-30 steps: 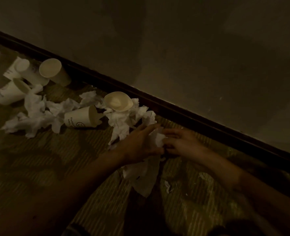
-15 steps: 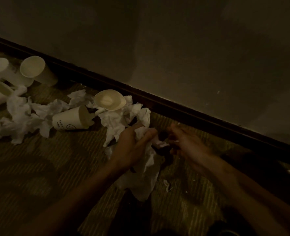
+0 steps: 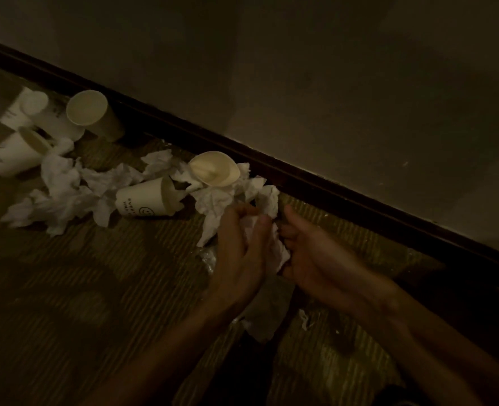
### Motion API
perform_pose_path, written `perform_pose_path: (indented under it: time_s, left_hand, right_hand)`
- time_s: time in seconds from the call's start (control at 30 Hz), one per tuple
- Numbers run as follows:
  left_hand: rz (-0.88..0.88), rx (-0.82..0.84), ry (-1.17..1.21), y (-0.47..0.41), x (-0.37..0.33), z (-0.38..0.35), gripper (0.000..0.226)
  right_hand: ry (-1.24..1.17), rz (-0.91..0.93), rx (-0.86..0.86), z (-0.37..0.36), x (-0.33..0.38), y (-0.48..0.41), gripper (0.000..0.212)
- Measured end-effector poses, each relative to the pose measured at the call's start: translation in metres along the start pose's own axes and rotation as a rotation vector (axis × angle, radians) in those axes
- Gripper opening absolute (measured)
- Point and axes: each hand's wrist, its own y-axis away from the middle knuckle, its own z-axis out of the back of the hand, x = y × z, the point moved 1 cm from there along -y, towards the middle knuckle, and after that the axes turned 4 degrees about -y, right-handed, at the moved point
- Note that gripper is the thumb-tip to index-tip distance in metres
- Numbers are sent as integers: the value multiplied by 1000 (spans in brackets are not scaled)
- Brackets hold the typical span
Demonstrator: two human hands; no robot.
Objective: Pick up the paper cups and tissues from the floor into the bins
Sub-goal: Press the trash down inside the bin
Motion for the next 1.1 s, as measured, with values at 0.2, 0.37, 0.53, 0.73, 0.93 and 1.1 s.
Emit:
perform_pose_path:
  time_s: [0.2,0.37,0.53,0.73,0.93,1.1]
  left_hand:
    - [-116,-111,-89,5,-8,20,20]
    - [-157,-148,-164,4,-5,52,19]
    - [-201,-257,-245,-9,4,102,27]
    - [13,-358,-268,-19,11,150,17]
    - [257,-493,-186,-25,42,186,67]
    - [254,-425,-155,-39,59,205,29]
  right_hand:
    - [28,35,131,-27,0,2,74]
    - [91,-22,199,-40,-2,-8,77]
    - [121,23,135,-47,-1,-24,70]
    - [265,61,177,-82,0,-51,68]
    - [391,42,165,-114,-13,-89,54]
    - [474,29,131,-132,-24,-112,44]
